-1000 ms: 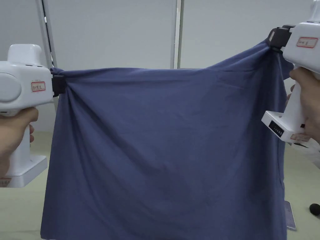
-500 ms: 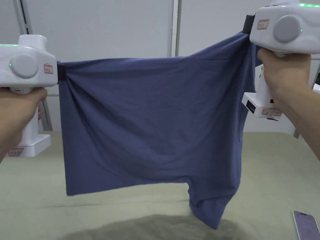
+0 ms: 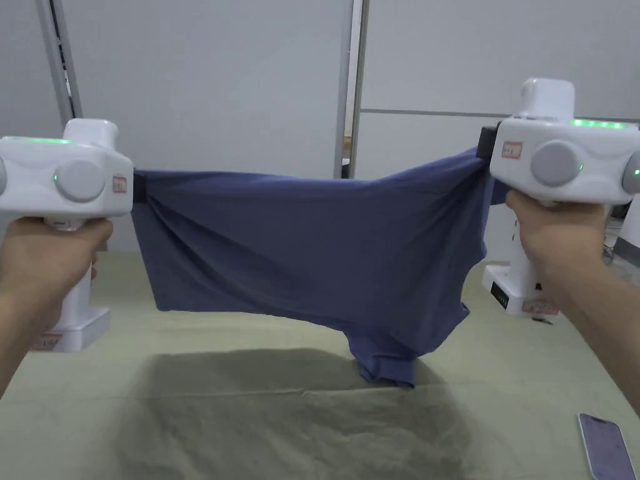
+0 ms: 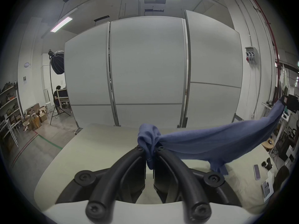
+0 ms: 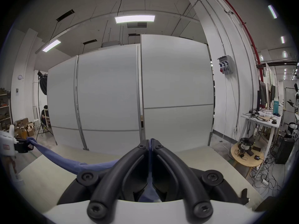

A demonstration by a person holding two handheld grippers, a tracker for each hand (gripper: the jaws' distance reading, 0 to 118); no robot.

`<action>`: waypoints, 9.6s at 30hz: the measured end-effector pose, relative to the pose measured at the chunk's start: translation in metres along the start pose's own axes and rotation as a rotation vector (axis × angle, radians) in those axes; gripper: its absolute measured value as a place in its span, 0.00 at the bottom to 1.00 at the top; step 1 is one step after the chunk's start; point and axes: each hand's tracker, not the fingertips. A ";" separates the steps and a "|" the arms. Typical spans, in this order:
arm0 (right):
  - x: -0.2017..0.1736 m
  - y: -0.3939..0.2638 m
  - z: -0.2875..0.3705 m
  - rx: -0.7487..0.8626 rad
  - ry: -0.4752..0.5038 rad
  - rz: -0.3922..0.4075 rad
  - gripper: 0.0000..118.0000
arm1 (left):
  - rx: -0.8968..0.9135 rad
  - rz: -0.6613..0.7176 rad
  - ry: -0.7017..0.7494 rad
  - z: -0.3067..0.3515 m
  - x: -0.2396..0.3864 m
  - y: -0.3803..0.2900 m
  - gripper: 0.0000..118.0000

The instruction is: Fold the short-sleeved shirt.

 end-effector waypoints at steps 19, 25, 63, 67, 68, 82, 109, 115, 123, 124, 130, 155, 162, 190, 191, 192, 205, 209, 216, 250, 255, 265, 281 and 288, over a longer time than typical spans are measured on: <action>0.001 -0.226 0.236 -0.231 0.053 -0.037 0.04 | -0.173 0.010 -0.055 0.180 -0.036 -0.265 0.05; 0.017 -0.292 0.315 -0.280 0.046 -0.055 0.04 | -0.222 -0.017 -0.086 0.243 -0.045 -0.339 0.05; 0.010 -0.303 0.480 -0.519 0.081 0.014 0.59 | -0.224 0.017 -0.045 0.419 -0.061 -0.384 0.64; -0.006 -0.297 0.482 -0.488 0.059 0.075 0.02 | -0.237 -0.122 0.093 0.414 -0.054 -0.393 0.00; -0.007 -0.296 0.479 -0.509 0.122 0.054 0.02 | -0.236 -0.121 0.023 0.408 -0.059 -0.393 0.00; -0.022 -0.300 0.459 -0.515 0.202 -0.001 0.02 | -0.482 0.168 -0.057 0.303 -0.079 -0.436 0.00; -0.001 -0.330 0.445 -0.627 0.131 0.004 0.02 | -0.579 0.083 -0.167 0.273 -0.077 -0.455 0.06; 0.041 -0.344 0.428 -0.731 0.099 -0.010 0.02 | -0.514 0.113 -0.200 0.302 -0.069 -0.439 0.06; 0.046 -0.407 0.386 -0.879 0.214 -0.068 0.98 | -0.503 0.074 -0.202 0.314 -0.052 -0.420 0.06; 0.050 -0.418 0.384 -0.914 0.206 -0.047 0.98 | -0.502 0.080 -0.203 0.314 -0.052 -0.419 0.06; 0.035 -0.443 0.359 -0.971 0.165 0.055 0.96 | -0.506 0.094 -0.196 0.313 -0.058 -0.414 0.06; 0.066 -0.344 0.465 -0.655 0.181 -0.103 0.05 | -0.495 0.062 -0.182 0.342 -0.063 -0.426 0.06; 0.071 -0.351 0.453 -0.655 0.166 -0.099 0.05 | -0.529 0.054 -0.166 0.333 -0.063 -0.436 0.06; 0.063 -0.390 0.430 -0.742 0.167 -0.108 0.32 | -0.525 0.032 -0.181 0.331 -0.063 -0.433 0.06; 0.060 -0.390 0.431 -0.758 0.156 -0.109 0.77 | -0.525 0.031 -0.182 0.331 -0.064 -0.433 0.06; 0.059 -0.393 0.429 -0.787 0.143 -0.111 1.00 | -0.525 0.030 -0.182 0.331 -0.064 -0.433 0.06; 0.046 -0.471 0.386 -0.925 0.118 -0.062 0.94 | -0.532 0.035 -0.184 0.344 -0.052 -0.427 0.06; 0.035 -0.457 0.391 -0.873 0.114 0.014 0.14 | -0.529 0.038 -0.183 0.339 -0.057 -0.428 0.06; 0.045 -0.446 0.399 -0.852 0.146 -0.070 0.05 | -0.531 0.038 -0.181 0.331 -0.065 -0.430 0.06; 0.047 -0.342 0.431 -0.561 0.229 -0.155 0.04 | -0.502 0.067 -0.163 0.337 -0.060 -0.422 0.06; 0.047 -0.352 0.389 -0.588 0.233 -0.202 0.04 | -0.505 0.095 -0.148 0.321 -0.058 -0.417 0.06; 0.042 -0.359 0.282 -0.629 0.191 -0.216 0.04 | -0.561 0.103 -0.062 0.231 -0.051 -0.397 0.06; 0.006 -0.367 0.173 -0.652 0.140 -0.136 0.04 | -0.671 0.104 0.016 0.171 -0.029 -0.402 0.06; 0.006 -0.386 0.167 -0.691 0.112 -0.094 0.04 | -0.679 0.093 0.014 0.165 -0.029 -0.408 0.06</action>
